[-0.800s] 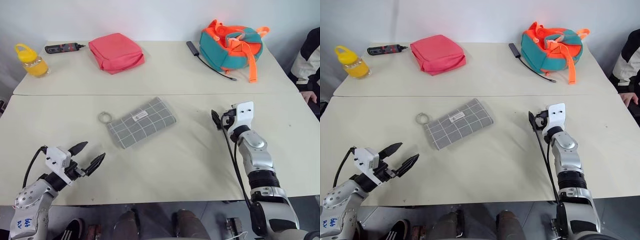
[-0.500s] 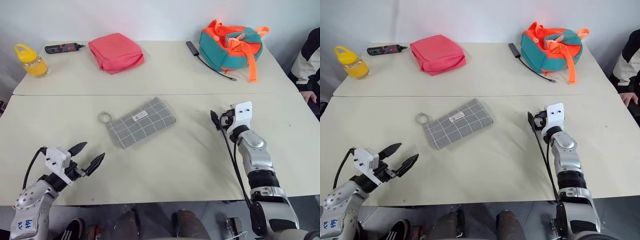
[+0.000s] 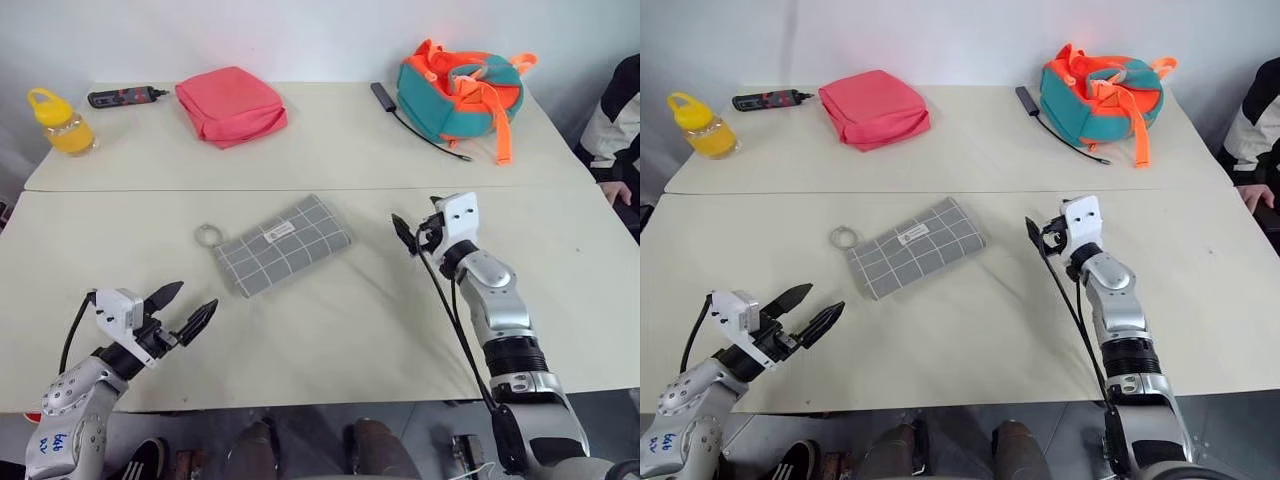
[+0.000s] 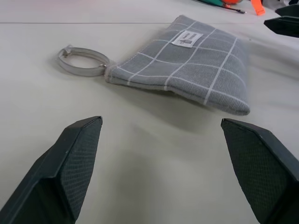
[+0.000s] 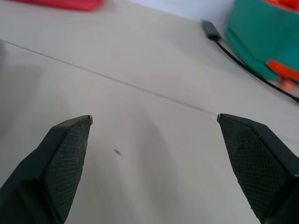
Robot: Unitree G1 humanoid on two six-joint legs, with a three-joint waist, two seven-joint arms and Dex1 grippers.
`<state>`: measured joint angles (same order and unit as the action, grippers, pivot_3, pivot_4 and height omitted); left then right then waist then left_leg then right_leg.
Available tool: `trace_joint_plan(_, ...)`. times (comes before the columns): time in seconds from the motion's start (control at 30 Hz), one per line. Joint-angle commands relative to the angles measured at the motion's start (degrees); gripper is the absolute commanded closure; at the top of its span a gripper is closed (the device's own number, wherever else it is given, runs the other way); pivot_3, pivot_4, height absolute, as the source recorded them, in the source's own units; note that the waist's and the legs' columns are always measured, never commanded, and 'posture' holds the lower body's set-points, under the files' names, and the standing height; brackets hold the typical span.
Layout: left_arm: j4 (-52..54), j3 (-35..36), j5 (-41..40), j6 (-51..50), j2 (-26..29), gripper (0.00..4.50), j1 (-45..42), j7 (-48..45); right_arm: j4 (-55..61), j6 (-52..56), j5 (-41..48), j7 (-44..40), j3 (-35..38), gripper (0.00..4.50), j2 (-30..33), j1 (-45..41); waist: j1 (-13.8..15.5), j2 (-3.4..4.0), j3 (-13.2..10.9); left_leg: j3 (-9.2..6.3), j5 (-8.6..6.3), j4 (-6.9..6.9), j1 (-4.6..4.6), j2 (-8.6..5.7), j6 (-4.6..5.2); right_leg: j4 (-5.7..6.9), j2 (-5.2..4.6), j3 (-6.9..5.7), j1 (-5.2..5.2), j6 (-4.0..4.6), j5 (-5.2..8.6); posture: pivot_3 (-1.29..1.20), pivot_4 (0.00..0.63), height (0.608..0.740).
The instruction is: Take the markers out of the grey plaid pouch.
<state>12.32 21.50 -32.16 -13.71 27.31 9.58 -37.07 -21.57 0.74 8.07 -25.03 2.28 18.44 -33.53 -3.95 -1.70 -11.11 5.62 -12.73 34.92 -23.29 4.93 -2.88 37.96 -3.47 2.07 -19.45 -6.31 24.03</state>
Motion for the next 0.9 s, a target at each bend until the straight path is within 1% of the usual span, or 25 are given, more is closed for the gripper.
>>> trace_joint_plan(0.03, 2.75, 1.43, -3.45, -2.72, -0.11, 0.14, -0.43, 0.97, 6.27, 2.32, 1.76, -2.72, -1.69, 0.38, -1.48, -1.36, -0.09, 0.00, 0.00, 0.00, 0.00, 0.01, 0.00, 0.02, -0.01, 0.01, 0.00, 0.00, 0.00, 0.00, 0.00, 0.00, 0.150, 0.740)
trace_joint_plan(0.1, 3.21, 1.82, -5.19, -5.56, 0.15, 0.14, -0.68, 1.85, 8.52, 2.93, 1.59, -4.97, -3.56, 0.93, -1.76, -1.18, -0.08, 0.00, 0.00, -0.01, -0.01, 0.02, 0.00, 0.11, -0.01, 0.01, 0.01, 0.00, 0.00, 0.00, 0.00, 0.00, 0.150, 0.740)
trace_joint_plan(0.2, 4.26, 2.17, -8.82, -11.25, 0.71, 0.14, -0.56, 3.19, 9.95, 2.04, -1.03, -6.32, -7.40, 1.97, -2.41, -0.93, -0.15, 0.00, 0.00, -0.01, -0.04, 0.05, 0.00, 0.12, 0.01, 0.01, 0.00, -0.02, 0.01, -0.01, 0.00, 0.00, 0.150, 0.740)
trace_joint_plan(0.23, 4.64, 2.33, -10.46, -13.86, 0.88, 0.14, -0.65, 4.15, 9.95, 1.34, -2.18, -6.52, -8.83, 2.39, -2.75, -0.87, -0.21, 0.00, 0.00, -0.02, -0.05, 0.06, -0.01, 0.12, 0.00, 0.01, -0.01, -0.02, 0.01, -0.01, -0.01, 0.00, 0.150, 0.740)
trace_joint_plan(0.27, 5.23, 2.11, -10.26, -14.62, 1.05, 0.14, -0.70, 4.76, 9.79, 0.69, -3.10, -6.68, -10.06, 2.73, -3.15, -0.81, -0.28, 0.00, 0.00, -0.02, -0.05, 0.07, 0.00, 0.14, 0.00, 0.01, -0.01, -0.02, 0.01, -0.01, 0.00, 0.00, 0.150, 0.740)
trace_joint_plan(0.3, 5.78, 1.95, -10.15, -14.56, 0.97, 0.14, -0.83, 4.81, 9.56, 0.28, -3.74, -6.66, -10.86, 3.11, -3.56, -0.76, -0.34, 0.00, 0.00, -0.03, -0.05, 0.08, 0.00, 0.15, -0.01, 0.01, -0.01, -0.01, 0.01, -0.01, -0.01, 0.00, 0.150, 0.740)
trace_joint_plan(0.37, 6.72, 2.96, -14.37, -18.39, -0.09, 0.14, -2.15, 7.41, 8.09, -0.86, -5.98, -5.66, -12.57, 3.85, -4.53, -0.88, -0.48, 0.00, 0.00, -0.03, -0.05, 0.08, 0.00, 0.14, -0.02, 0.02, 0.01, -0.02, 0.01, -0.01, 0.00, 0.00, 0.150, 0.740)
trace_joint_plan(0.43, 7.14, 3.56, -17.83, -21.49, -0.95, 0.14, -3.90, 10.05, 5.48, -2.92, -10.08, -4.13, -14.98, 4.45, -4.70, -1.41, -0.57, -0.03, 0.01, -0.05, -0.05, 0.11, -0.01, 0.15, -0.02, 0.03, 0.00, -0.02, 0.03, -0.01, -0.01, 0.00, 0.150, 0.740)
trace_joint_plan(0.57, 7.45, 4.82, -24.33, -27.01, -1.91, 0.14, -6.77, 15.08, 1.07, -5.35, -15.25, -0.47, -17.12, 4.45, -5.53, -3.16, -0.68, -0.04, 0.02, -0.05, -0.05, 0.16, -0.01, 0.10, -0.02, 0.03, 0.00, -0.02, 0.04, -0.01, -0.01, 0.00, 0.150, 0.740)
trace_joint_plan(0.63, 6.17, 5.02, -28.56, -30.96, -2.79, 0.14, -8.26, 18.84, -0.12, -6.52, -16.78, -0.68, -17.95, 4.45, -4.97, -3.52, -0.70, -0.04, 0.02, -0.06, -0.05, 0.17, -0.01, 0.10, -0.03, 0.04, 0.00, -0.01, 0.04, -0.02, -0.01, 0.00, 0.150, 0.740)
trace_joint_plan(0.73, 5.82, 3.08, -27.56, -32.74, -2.46, 0.14, -9.03, 20.48, -0.59, -8.08, -17.91, -1.94, -18.59, 4.45, -4.13, -3.29, -0.70, -0.06, 0.03, -0.09, -0.05, 0.19, 0.00, 0.08, -0.03, 0.04, 0.01, 0.01, 0.05, -0.02, -0.01, 0.00, 0.150, 0.740)
trace_joint_plan(0.87, 3.38, 6.18, -38.66, -37.77, -5.11, 0.14, -11.82, 27.58, 0.36, -7.90, -17.33, -2.32, -17.27, 4.45, -4.08, -3.05, -0.73, -0.06, 0.03, -0.12, -0.05, 0.19, 0.00, 0.01, -0.04, 0.06, 0.00, 0.00, 0.06, -0.02, -0.01, 0.00, 0.150, 0.740)
trace_joint_plan(0.9, 2.81, 6.09, -38.42, -37.80, -5.28, 0.14, -12.67, 28.55, 0.34, -7.93, -17.26, -2.35, -17.14, 4.45, -4.07, -3.02, -0.74, -0.07, 0.03, -0.13, -0.05, 0.21, -0.01, 0.02, -0.04, 0.07, 0.00, -0.01, 0.07, -0.02, -0.01, 0.00, 0.150, 0.740)
